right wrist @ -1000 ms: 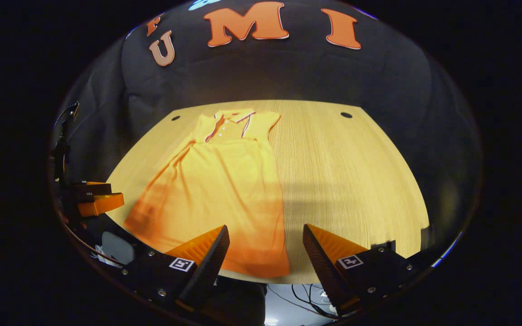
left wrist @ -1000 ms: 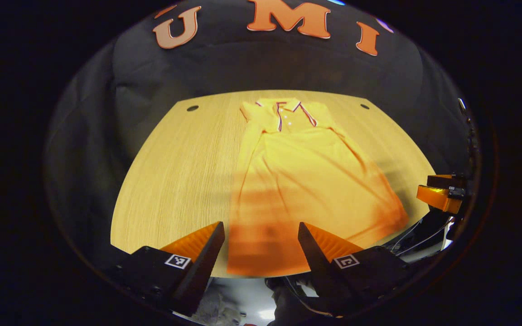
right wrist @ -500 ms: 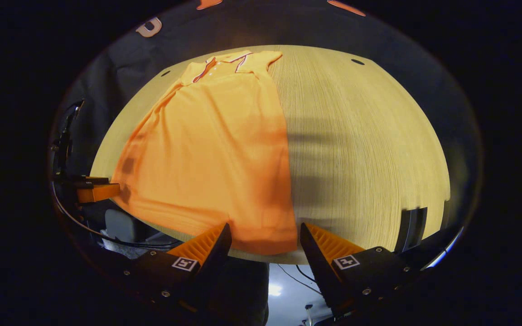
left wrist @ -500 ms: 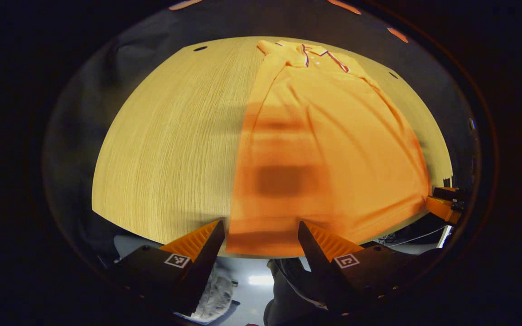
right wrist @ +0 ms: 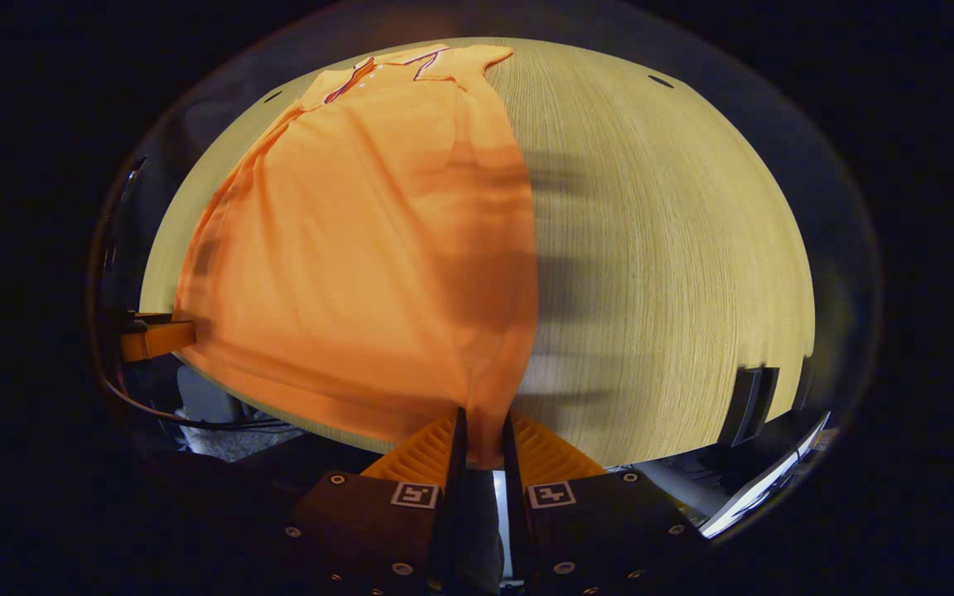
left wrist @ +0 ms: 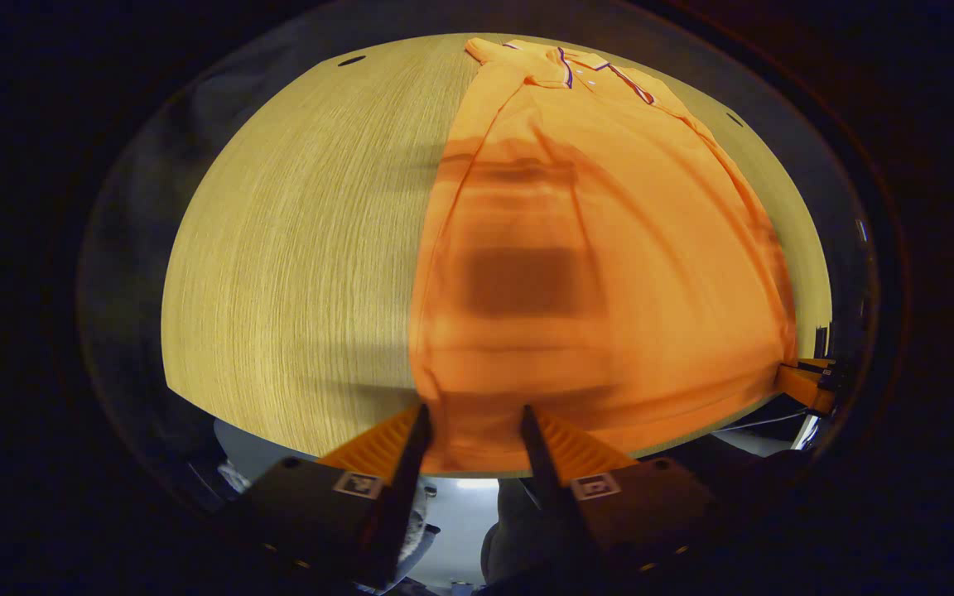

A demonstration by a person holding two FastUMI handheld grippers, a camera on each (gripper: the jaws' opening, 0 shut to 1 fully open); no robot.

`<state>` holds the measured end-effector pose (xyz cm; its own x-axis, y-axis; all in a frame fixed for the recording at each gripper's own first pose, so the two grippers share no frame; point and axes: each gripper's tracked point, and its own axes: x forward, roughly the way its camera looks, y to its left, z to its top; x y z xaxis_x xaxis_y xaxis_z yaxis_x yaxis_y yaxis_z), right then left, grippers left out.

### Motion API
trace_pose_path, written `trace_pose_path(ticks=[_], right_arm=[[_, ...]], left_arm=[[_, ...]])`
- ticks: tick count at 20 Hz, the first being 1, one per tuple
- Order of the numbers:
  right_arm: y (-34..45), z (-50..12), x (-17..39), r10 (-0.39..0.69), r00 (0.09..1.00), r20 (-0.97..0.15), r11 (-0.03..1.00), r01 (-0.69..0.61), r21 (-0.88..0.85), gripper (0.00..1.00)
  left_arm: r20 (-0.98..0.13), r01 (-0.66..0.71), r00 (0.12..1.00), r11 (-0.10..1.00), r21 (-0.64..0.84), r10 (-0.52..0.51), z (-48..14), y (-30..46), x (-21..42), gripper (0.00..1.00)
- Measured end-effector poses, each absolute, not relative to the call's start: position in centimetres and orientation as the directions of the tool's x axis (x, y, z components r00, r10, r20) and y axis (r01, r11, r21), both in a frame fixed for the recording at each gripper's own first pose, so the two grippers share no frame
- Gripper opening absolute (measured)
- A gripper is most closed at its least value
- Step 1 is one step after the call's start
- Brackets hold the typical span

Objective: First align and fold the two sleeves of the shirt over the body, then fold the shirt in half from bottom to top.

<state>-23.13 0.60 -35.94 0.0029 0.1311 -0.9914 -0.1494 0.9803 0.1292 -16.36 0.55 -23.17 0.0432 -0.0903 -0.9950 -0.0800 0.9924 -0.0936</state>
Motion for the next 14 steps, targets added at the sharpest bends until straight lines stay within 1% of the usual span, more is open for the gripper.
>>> trace_pose_path(ticks=[1,2,3,4,5,6,7,8,9,11,13,14], right_arm=[[1.0,-35.4,-23.2,0.168,-0.017,-0.986,0.979,-0.118,0.169,0.17],[1.4,-35.9,-24.0,0.205,-0.060,-0.977,0.971,-0.116,0.211,0.09],[1.3,-35.4,-23.6,0.217,-0.044,-0.975,0.972,-0.087,0.220,0.10],[1.3,-35.5,-23.5,0.239,-0.053,-0.970,0.967,-0.075,0.243,0.02],[1.0,-35.3,-23.2,0.245,-0.043,-0.969,0.967,-0.063,0.247,0.02],[1.1,-34.9,-23.5,0.267,-0.068,-0.961,0.961,-0.063,0.271,0.01],[0.7,-34.7,-22.8,0.255,-0.040,-0.966,0.965,-0.054,0.257,0.00],[0.4,-34.8,-22.5,0.252,-0.040,-0.967,0.965,-0.065,0.255,0.05],[0.4,-34.2,-22.0,0.269,-0.030,-0.963,0.961,-0.066,0.270,0.01],[0.3,-33.5,-20.9,0.283,0.009,-0.959,0.956,-0.087,0.281,0.01],[1.0,-32.7,-19.5,0.316,0.025,-0.948,0.944,-0.110,0.311,0.00],[0.9,-32.4,-18.9,0.315,0.035,-0.948,0.943,-0.128,0.308,0.01]], left_arm=[[-0.996,-0.090,0.016,0.991,-0.094,-0.093,-23.1,0.3,-16.3,0.10],[-0.995,-0.075,0.010,0.992,-0.100,-0.099,-23.3,0.1,-16.6,0.07],[-0.993,-0.072,-0.009,0.990,-0.119,-0.120,-23.3,-0.3,-16.9,0.07],[-0.982,-0.097,-0.025,0.978,-0.186,-0.189,-22.8,-1.4,-17.5,0.02],[-0.973,-0.106,-0.034,0.969,-0.222,-0.226,-22.4,-2.0,-17.7,0.01],[-0.975,-0.094,-0.027,0.972,-0.217,-0.221,-21.6,-2.1,-17.6,0.01],[-0.977,-0.088,-0.015,0.973,-0.211,-0.213,-21.1,-1.9,-17.0,0.01],[-0.978,-0.083,-0.004,0.974,-0.209,-0.210,-20.2,-2.0,-16.7,0.01],[-0.977,-0.085,0.008,0.973,-0.215,-0.215,-19.4,-2.2,-16.3,0.01],[-0.978,-0.082,0.043,0.975,-0.207,-0.204,-18.0,-2.3,-15.2,0.01],[-0.978,-0.066,0.076,0.978,-0.198,-0.193,-16.9,-2.3,-13.9,0.01],[-0.977,-0.060,0.092,0.979,-0.197,-0.191,-16.6,-2.3,-13.2,0.01]])
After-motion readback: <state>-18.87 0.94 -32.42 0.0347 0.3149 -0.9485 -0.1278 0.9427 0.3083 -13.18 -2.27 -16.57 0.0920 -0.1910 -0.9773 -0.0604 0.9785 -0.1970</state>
